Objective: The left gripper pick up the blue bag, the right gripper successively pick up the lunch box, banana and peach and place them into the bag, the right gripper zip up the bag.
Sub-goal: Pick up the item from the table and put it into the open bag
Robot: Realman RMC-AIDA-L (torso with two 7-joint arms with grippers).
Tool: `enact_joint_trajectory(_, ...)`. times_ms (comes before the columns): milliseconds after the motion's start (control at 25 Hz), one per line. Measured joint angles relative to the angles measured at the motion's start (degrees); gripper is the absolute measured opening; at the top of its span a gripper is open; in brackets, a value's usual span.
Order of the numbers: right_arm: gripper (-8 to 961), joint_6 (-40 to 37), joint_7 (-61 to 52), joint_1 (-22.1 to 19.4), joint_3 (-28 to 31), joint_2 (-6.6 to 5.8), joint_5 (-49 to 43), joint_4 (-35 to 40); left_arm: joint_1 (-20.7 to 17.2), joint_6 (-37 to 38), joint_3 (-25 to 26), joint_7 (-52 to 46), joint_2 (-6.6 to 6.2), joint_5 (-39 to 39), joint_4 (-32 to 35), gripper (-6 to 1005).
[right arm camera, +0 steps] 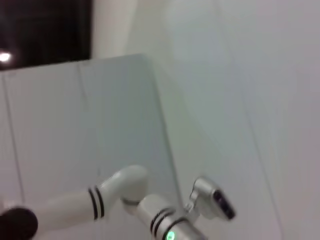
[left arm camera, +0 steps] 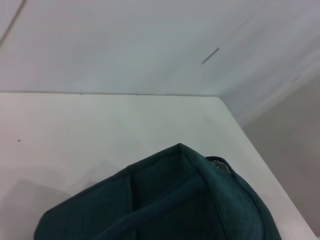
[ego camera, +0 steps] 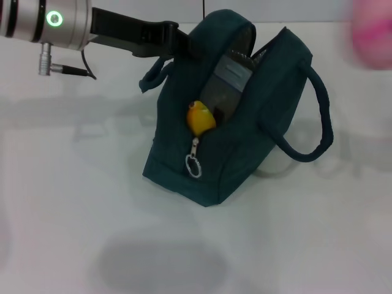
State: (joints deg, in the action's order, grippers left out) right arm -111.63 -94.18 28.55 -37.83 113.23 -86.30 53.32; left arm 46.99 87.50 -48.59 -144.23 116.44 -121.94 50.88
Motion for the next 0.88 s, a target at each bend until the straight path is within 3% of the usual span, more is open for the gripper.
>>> enact_joint_trajectory(120,62,5.6,5.1,4.8,-5.0,1.85,-4.0,-3.6,0.3,0.2,-0.1,-0.1,0.28,0.0,0.3,54)
enact_joint_trajectory(280,66,13.3,9.5,8.3,-13.2,2.12,-5.5,-8.5,0.0,0.4,-0.1,-0.6,0.32,0.2,0.4,54)
enact_joint_trajectory(600,73,24.0,13.0,8.6,-25.0,2.26,-5.2,-10.0,-0.2,0.5,0.1,-0.8,0.17,0.3,0.4,54)
enact_joint_trajectory(880,80,27.5,13.6,8.4,-27.5,2.25,-5.6,-11.7,-0.2,0.5,0.0,-0.6,0.22,0.3,0.4,54)
